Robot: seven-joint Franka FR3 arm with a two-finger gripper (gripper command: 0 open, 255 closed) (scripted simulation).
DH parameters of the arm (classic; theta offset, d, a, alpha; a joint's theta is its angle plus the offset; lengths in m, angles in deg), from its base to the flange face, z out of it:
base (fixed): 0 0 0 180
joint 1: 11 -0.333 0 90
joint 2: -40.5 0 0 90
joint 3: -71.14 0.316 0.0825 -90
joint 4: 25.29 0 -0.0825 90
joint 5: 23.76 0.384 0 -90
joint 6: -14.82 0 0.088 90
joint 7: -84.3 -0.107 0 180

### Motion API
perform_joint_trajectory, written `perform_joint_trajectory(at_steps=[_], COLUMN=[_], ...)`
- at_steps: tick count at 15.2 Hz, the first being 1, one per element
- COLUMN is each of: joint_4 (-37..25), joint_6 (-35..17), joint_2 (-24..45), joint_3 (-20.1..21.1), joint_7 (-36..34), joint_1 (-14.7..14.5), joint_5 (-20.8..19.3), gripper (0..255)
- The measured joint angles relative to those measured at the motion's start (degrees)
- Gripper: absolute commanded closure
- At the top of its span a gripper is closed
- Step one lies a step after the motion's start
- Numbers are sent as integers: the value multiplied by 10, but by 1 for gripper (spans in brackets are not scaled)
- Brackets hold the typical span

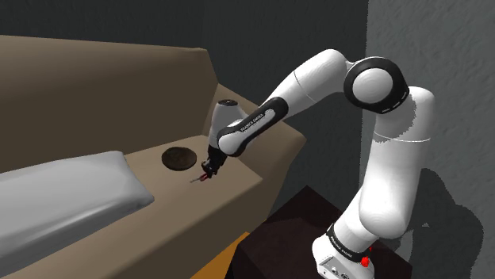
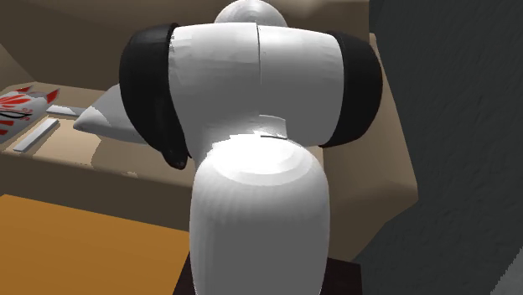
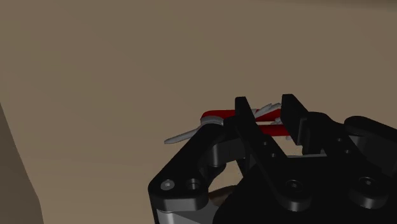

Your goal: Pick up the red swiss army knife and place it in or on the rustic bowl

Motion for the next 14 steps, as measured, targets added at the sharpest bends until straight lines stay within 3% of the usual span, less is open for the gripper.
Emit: perform_joint_trajectory(at_steps=[7,14], joint_4=[-14,-218], joint_6=[45,128], joint_2=[-31,92], joint_3=[5,-7], joint_7=[7,12], joint_1=[4,-2], joint_5=[9,-5], gripper=[255,255])
